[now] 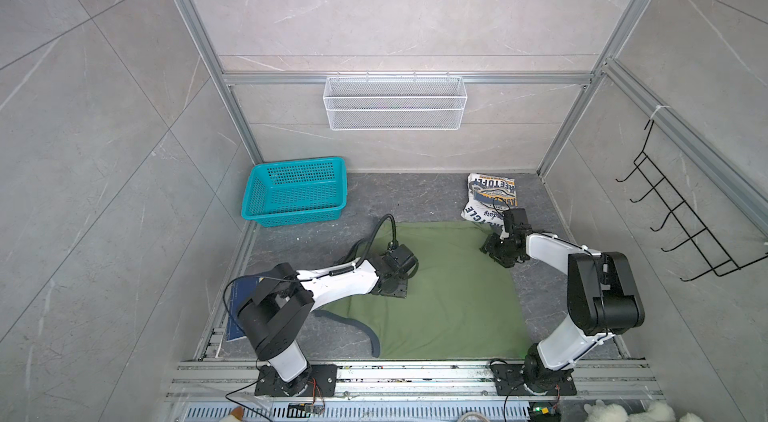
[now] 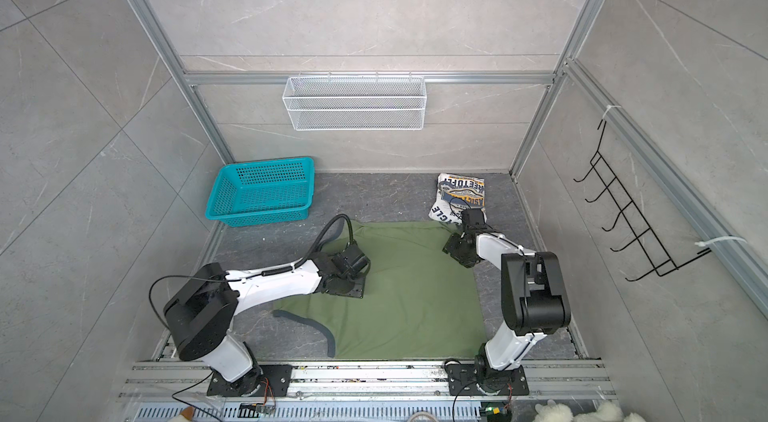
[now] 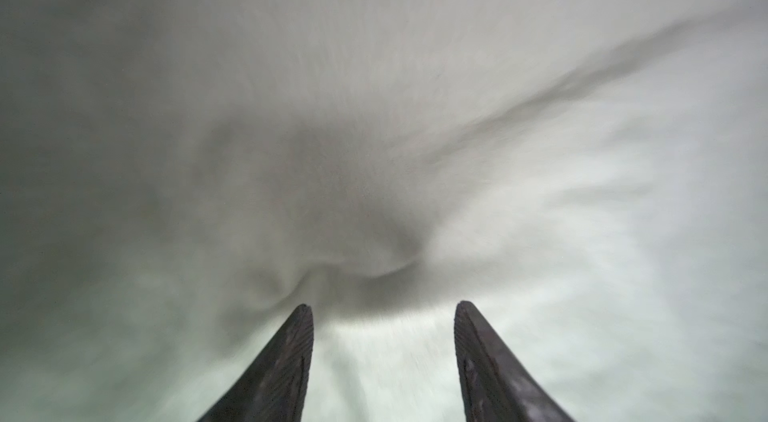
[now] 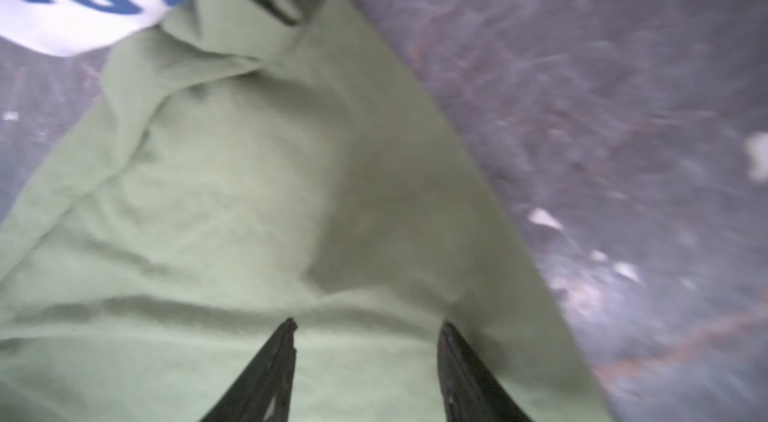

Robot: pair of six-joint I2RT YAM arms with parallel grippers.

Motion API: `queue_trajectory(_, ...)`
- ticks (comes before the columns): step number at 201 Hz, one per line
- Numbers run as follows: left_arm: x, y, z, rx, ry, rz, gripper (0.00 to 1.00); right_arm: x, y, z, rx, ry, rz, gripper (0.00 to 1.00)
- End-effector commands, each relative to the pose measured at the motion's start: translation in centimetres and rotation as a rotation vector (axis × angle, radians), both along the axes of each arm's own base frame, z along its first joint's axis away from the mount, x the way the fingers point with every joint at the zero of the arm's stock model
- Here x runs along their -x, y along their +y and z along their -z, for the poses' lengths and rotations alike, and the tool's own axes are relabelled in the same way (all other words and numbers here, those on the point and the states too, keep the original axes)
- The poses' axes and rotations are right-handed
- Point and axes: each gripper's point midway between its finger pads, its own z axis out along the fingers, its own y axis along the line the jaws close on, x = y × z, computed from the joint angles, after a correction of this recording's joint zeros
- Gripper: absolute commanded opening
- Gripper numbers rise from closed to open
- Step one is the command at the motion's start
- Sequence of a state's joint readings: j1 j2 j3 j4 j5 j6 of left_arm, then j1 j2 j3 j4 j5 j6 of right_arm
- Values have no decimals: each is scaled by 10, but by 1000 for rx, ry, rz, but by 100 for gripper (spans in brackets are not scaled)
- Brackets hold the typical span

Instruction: Fold and stack the tank tops

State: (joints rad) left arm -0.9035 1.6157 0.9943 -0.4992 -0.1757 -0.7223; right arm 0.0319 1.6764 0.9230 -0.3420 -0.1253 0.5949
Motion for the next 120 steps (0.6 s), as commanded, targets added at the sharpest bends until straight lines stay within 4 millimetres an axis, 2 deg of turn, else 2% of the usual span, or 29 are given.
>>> queue_trajectory(1,-23,27,-44,34,-115,-97,58,2,-4,-22,36,-17,-35,58)
queue_trajectory(16,-36,42,-54,49,-142,-131,58,0,15,-26,-14,-33,-88,58)
queue_trajectory(32,-43,54,-50,50,-108,-156,58,5,42,-24,-44,-20,-161,58)
queue_trajectory(58,-32,89,-45,-7,-88,-235,58,23,69,-21,-76,-13,-216,57)
queue_trajectory(100,20,168,-52,-111,-89,-454,57,49,68,-32,-38,-29,-264,58)
queue_trajectory(110,27,179,-48,-81,-82,-485,57,50,66,-32,-19,-29,-277,58)
queue_trajectory(120,24,177,-42,1,-71,-477,57,50,64,-29,-5,-13,-286,58)
